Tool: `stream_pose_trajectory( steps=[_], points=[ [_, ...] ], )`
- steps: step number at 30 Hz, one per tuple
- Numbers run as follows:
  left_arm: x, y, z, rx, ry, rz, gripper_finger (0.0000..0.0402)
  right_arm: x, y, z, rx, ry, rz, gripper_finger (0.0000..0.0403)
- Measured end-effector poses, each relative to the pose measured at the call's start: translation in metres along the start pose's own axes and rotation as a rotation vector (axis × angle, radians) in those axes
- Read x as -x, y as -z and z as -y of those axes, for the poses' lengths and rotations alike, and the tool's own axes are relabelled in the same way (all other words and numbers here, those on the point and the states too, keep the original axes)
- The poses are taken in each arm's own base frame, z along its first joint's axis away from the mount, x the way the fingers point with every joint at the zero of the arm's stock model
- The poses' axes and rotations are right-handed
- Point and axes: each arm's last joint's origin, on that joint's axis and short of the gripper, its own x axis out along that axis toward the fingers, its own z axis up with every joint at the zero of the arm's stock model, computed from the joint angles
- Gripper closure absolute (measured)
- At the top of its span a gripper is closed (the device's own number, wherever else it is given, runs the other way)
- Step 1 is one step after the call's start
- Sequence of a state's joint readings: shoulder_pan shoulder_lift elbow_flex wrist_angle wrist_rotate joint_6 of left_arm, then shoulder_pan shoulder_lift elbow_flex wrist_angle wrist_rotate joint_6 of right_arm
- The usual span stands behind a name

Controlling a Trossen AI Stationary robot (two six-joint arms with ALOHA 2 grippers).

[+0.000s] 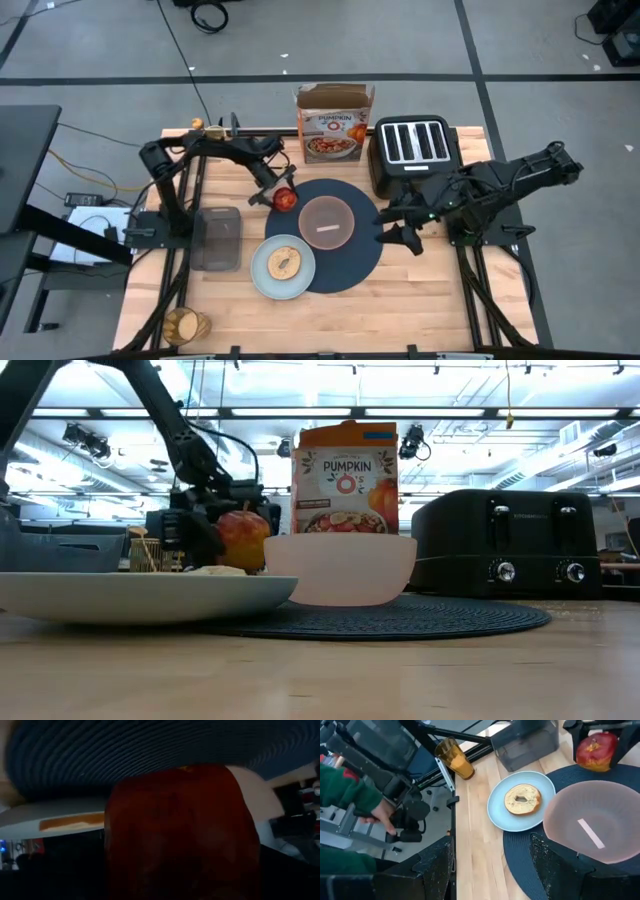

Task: Arrange a breakfast setting
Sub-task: Put the red apple on the dark blue tablemat to the top left of the orange bowl

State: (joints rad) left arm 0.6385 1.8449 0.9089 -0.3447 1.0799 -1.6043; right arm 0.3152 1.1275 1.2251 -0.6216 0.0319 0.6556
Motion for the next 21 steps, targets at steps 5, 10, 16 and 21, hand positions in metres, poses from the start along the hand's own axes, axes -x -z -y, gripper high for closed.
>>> stream_pose_trajectory(
  steps=[5,10,16,21],
  points=[
    [-0.009,-0.003,0.002,0.064,-0.007,0.001,0.0059,0.0,-0.002,0.003,-0.013,0.014,0.002,0.0137],
    [-0.011,-0.002,0.002,0.083,-0.01,0.018,0.0059,0.001,-0.002,0.004,-0.016,0.013,0.002,0.0137],
    [-0.02,-0.008,0.0,0.098,-0.029,0.056,0.0059,0.002,-0.003,0.004,-0.019,0.011,0.007,0.0137],
    [-0.026,-0.017,0.002,0.094,-0.022,0.004,0.0059,0.002,-0.003,0.004,-0.057,0.007,0.009,0.0137]
  ],
)
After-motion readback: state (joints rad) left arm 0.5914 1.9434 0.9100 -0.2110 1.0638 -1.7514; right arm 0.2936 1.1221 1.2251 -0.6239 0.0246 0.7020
